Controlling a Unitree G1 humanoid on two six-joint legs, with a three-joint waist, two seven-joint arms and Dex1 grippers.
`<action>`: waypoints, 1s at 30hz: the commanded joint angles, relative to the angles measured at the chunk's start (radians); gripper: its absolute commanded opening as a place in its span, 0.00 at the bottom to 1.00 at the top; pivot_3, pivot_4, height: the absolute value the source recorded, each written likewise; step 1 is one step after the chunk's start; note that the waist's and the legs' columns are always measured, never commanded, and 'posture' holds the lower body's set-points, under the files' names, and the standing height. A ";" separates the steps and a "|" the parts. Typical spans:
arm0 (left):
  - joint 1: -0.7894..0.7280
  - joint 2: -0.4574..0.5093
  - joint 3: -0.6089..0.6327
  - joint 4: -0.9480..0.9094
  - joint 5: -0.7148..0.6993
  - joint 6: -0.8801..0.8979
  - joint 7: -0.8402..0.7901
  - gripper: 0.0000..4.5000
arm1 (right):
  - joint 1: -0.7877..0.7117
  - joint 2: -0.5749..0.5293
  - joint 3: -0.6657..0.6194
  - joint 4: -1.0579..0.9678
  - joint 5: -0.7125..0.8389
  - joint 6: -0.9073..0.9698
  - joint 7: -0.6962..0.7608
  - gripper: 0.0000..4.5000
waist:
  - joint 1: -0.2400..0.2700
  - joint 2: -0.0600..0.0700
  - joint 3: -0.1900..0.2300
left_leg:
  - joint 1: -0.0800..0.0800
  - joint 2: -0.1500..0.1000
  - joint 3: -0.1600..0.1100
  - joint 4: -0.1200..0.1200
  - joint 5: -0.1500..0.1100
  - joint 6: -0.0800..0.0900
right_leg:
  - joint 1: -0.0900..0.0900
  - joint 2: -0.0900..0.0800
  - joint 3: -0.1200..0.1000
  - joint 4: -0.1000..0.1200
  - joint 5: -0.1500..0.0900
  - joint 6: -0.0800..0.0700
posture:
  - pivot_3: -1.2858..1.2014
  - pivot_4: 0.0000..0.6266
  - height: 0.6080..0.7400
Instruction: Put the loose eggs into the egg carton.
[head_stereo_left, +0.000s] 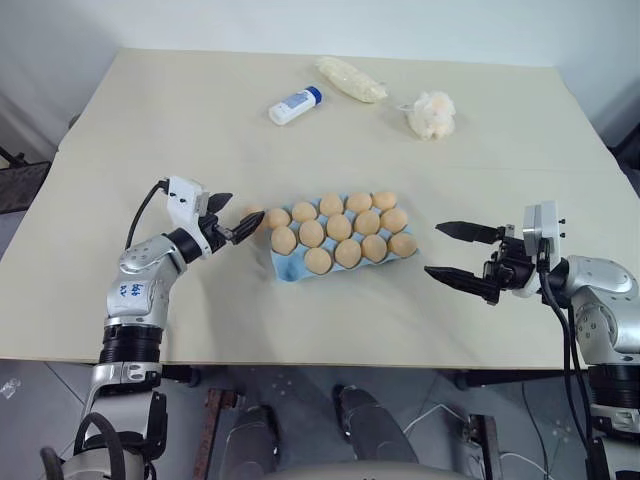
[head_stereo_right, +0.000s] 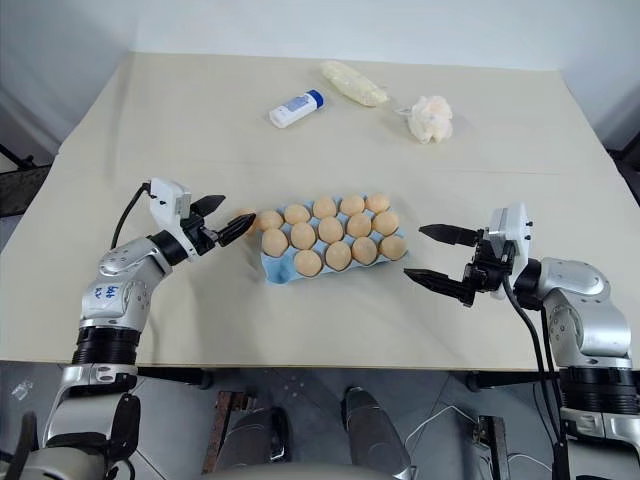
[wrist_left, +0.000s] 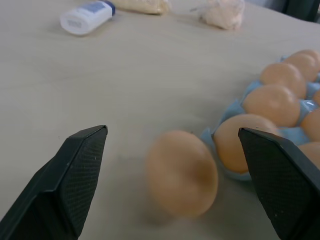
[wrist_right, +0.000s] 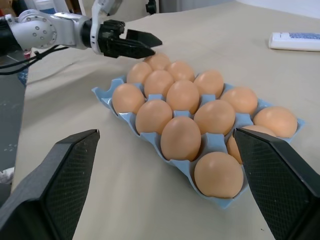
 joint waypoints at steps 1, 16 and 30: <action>-0.040 0.002 -0.007 0.050 0.022 -0.034 -0.014 0.99 | 0.028 -0.018 -0.049 -0.060 0.025 0.008 -0.019 1.00 | 0.004 0.000 0.000 | 0.000 0.000 0.000 0.000 0.000 0.000 | 0.000 0.000 0.000 0.000 0.000 0.000 | 0.52 0.24 1.00; -0.158 -0.014 -0.035 0.279 0.084 -0.110 -0.056 0.99 | 0.042 -0.025 -0.046 -0.080 0.024 0.022 -0.047 1.00 | 0.020 0.000 0.000 | -0.001 -0.002 0.001 0.004 0.000 0.000 | 0.001 -0.001 0.001 0.000 0.001 0.002 | 0.52 0.24 1.00; -0.268 -0.030 -0.013 0.503 0.098 -0.216 -0.143 0.47 | 0.048 -0.028 -0.045 -0.089 0.020 0.025 -0.058 1.00 | 0.020 0.000 0.000 | -0.002 -0.001 0.006 0.004 0.000 0.000 | 0.001 -0.001 0.000 0.000 0.001 0.002 | 0.52 0.24 1.00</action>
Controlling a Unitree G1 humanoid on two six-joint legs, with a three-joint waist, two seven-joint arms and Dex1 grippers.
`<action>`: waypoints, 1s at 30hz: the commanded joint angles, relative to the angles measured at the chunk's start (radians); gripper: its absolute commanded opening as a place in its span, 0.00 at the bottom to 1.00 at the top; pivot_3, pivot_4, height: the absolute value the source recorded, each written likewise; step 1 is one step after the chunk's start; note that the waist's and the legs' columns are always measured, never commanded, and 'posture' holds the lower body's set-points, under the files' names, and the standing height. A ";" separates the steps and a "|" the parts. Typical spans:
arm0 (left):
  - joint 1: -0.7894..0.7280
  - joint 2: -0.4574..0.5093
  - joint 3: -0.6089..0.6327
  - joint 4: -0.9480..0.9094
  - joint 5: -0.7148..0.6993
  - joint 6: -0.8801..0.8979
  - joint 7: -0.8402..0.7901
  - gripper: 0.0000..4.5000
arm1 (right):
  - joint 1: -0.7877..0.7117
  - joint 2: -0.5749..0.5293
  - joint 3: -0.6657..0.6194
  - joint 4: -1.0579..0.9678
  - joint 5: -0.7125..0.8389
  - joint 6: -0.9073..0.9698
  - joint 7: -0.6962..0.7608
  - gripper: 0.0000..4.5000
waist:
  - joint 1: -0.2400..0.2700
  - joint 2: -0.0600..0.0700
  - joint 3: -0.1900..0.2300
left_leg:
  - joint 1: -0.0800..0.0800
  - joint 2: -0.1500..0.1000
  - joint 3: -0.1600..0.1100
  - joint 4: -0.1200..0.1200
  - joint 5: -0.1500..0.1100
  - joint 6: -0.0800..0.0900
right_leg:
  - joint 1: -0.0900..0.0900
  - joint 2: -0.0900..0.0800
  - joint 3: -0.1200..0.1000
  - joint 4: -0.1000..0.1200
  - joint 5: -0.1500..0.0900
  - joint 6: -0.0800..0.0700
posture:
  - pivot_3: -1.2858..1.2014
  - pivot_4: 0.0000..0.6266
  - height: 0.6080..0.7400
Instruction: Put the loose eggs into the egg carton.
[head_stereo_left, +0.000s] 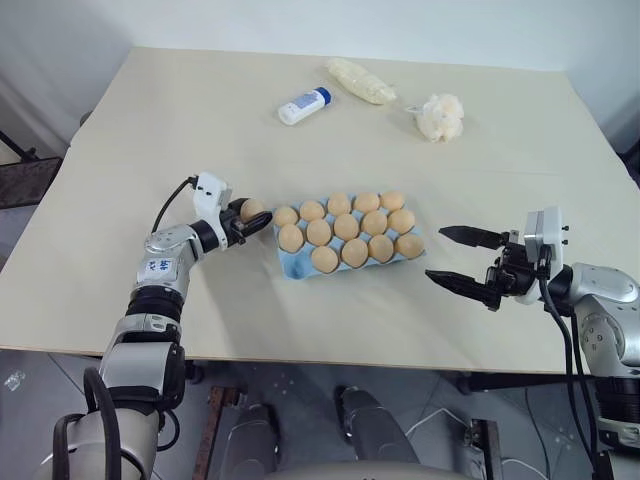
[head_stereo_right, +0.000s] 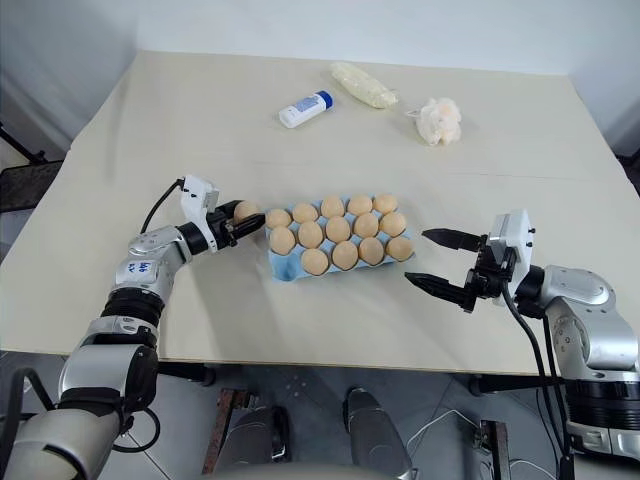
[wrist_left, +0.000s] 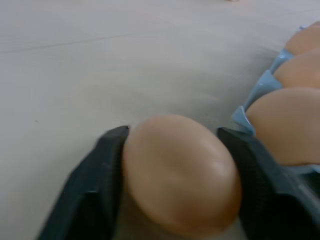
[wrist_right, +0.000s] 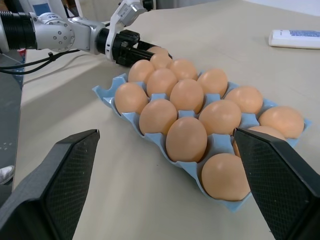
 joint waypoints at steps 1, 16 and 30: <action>-0.024 0.020 0.020 -0.017 -0.007 -0.013 -0.017 0.46 | 0.005 -0.021 -0.036 -0.036 0.013 -0.001 -0.004 1.00 | 0.000 0.000 0.000 | 0.000 0.000 0.000 0.000 0.000 0.000 | 0.000 0.000 0.000 0.000 0.000 0.000 | 0.52 0.24 1.00; 0.188 0.133 -0.037 -0.738 -0.218 0.371 -0.270 0.46 | 0.025 -0.030 -0.055 -0.048 0.024 -0.002 -0.009 1.00 | -0.001 0.000 0.000 | 0.000 0.001 0.000 0.001 0.000 0.000 | 0.000 0.000 0.000 0.002 0.000 0.000 | 0.52 0.24 1.00; 0.231 0.131 -0.195 -0.804 -0.190 0.420 -0.374 0.46 | 0.052 -0.023 -0.067 -0.069 0.024 -0.007 -0.029 1.00 | -0.002 0.000 0.000 | 0.000 0.000 -0.008 0.009 -0.001 0.001 | 0.002 -0.001 0.001 0.003 0.000 0.000 | 0.52 0.24 1.00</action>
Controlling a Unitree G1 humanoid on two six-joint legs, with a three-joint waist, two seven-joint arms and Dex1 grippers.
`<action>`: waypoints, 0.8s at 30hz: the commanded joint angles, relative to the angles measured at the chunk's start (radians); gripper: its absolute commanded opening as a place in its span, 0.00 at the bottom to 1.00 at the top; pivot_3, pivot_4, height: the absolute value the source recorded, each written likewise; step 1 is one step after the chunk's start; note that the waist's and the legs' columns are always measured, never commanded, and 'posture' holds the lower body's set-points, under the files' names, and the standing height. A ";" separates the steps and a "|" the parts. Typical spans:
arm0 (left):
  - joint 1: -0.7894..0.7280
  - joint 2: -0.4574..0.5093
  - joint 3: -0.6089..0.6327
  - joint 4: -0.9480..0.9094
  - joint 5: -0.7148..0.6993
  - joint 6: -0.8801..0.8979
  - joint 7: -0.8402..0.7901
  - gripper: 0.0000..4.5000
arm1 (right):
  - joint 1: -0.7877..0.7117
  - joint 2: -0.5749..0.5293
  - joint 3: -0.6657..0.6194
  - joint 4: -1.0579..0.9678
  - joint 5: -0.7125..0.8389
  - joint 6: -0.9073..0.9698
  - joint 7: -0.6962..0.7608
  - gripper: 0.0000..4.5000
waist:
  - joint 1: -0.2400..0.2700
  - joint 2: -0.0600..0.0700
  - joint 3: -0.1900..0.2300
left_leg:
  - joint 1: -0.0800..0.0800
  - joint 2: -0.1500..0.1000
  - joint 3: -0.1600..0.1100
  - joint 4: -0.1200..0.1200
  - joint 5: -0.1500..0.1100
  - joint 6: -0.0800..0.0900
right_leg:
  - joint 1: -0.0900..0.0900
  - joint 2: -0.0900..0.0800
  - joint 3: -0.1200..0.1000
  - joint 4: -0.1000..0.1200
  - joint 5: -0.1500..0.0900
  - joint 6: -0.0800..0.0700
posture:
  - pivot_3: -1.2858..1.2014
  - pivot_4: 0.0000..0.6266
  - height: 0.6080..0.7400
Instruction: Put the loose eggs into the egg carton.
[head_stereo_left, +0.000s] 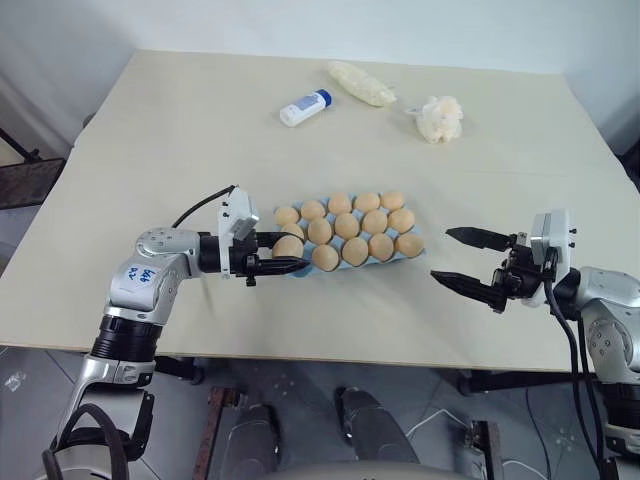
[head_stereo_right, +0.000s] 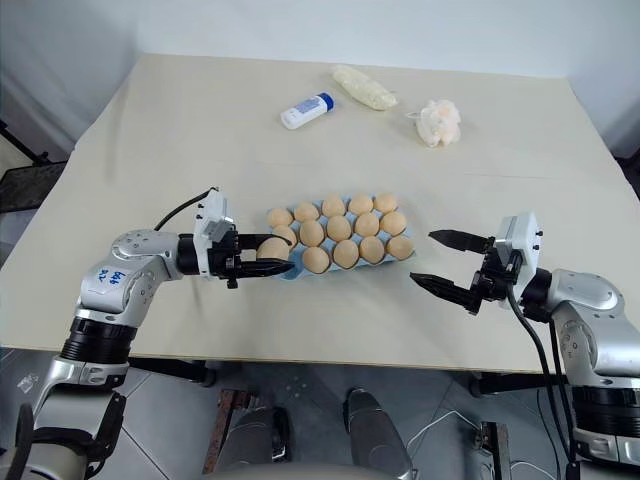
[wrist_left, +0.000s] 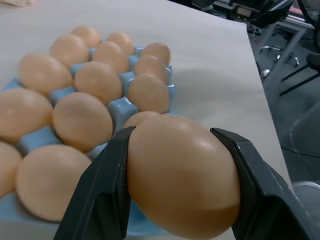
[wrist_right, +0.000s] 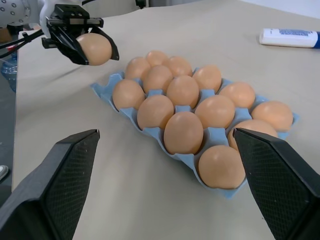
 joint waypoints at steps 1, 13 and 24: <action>-0.023 -0.015 -0.022 0.011 0.020 -0.029 0.000 0.53 | 0.003 -0.007 -0.037 -0.038 0.020 -0.007 -0.009 1.00 | 0.000 0.000 0.000 | 0.000 0.000 0.000 0.000 0.000 0.000 | 0.000 0.000 0.000 0.000 0.000 0.000 | 0.52 0.24 1.00; -0.083 -0.063 -0.001 0.109 0.063 -0.088 0.068 1.00 | 0.010 -0.006 -0.040 -0.045 0.021 -0.006 -0.021 1.00 | 0.000 0.000 0.000 | 0.000 0.000 0.000 0.000 0.000 0.000 | 0.000 0.000 0.000 0.000 0.000 0.001 | 0.52 0.24 1.00; -0.006 0.025 0.200 -0.067 -0.153 0.052 0.031 1.00 | -0.034 -0.019 -0.020 -0.003 0.010 -0.017 0.019 1.00 | -0.002 0.001 0.001 | 0.000 0.001 0.000 0.000 -0.001 0.000 | -0.001 0.001 0.000 0.001 0.000 0.001 | 0.52 0.24 1.00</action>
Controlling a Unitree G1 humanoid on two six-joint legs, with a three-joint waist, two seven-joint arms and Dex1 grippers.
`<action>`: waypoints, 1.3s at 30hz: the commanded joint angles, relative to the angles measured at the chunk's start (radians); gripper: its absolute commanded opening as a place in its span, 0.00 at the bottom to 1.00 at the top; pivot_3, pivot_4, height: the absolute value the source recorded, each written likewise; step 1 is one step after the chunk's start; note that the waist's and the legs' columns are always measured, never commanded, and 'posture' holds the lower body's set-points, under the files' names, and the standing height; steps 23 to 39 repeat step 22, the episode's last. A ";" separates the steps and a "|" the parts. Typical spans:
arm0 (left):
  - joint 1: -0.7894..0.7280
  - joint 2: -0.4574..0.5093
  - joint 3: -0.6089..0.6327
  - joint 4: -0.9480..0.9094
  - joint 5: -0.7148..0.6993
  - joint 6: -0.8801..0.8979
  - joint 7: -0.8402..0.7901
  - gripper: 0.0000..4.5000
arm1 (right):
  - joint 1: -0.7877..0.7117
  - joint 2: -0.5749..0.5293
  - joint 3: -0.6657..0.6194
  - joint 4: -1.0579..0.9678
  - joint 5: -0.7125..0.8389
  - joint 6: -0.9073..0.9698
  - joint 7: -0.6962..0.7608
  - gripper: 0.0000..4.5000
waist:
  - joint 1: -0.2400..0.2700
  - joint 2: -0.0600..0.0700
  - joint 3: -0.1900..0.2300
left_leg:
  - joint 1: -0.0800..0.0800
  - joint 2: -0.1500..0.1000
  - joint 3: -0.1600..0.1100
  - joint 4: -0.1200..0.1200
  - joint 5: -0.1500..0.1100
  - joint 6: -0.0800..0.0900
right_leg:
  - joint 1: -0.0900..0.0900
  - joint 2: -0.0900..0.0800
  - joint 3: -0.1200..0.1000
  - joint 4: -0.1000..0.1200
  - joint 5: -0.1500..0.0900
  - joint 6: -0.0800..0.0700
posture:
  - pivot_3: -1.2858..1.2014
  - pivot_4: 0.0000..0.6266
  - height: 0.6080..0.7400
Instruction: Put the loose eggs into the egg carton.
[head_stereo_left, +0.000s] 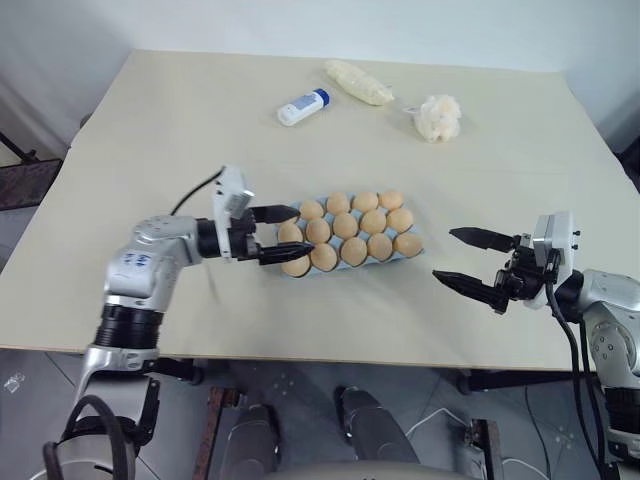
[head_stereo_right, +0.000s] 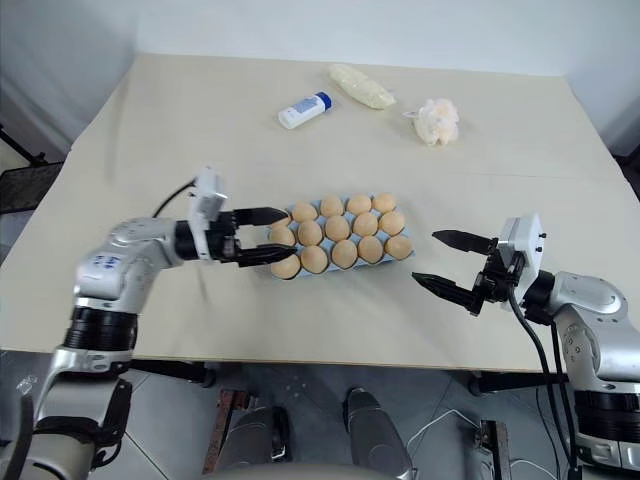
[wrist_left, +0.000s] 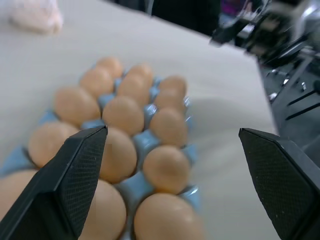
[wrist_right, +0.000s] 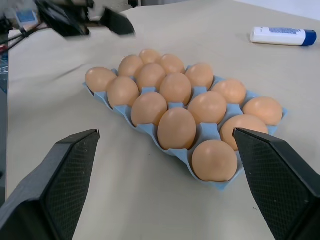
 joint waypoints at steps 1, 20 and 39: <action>0.049 0.026 0.071 -0.055 -0.046 -0.030 -0.009 1.00 | -0.048 -0.019 -0.007 0.011 0.007 -0.017 0.031 1.00 | 0.000 0.000 0.000 | 0.000 0.000 0.000 0.000 0.000 0.000 | 0.000 0.000 0.000 0.000 0.000 0.000 | 0.52 0.24 1.00; 0.251 0.142 0.147 0.001 -0.021 -0.205 -0.093 1.00 | -0.142 -0.018 0.019 0.170 -0.034 -0.059 0.154 1.00 | 0.002 0.001 0.000 | 0.000 0.000 0.000 0.000 -0.001 0.000 | 0.000 -0.002 -0.001 -0.001 -0.001 -0.002 | 0.52 0.24 1.00; 0.240 0.134 0.149 0.010 -0.028 -0.210 -0.087 1.00 | -0.150 -0.005 0.006 0.180 -0.019 -0.061 0.144 1.00 | 0.001 0.001 0.000 | 0.000 0.000 0.000 0.000 -0.001 0.000 | 0.000 -0.001 -0.001 -0.001 -0.001 -0.002 | 0.52 0.24 1.00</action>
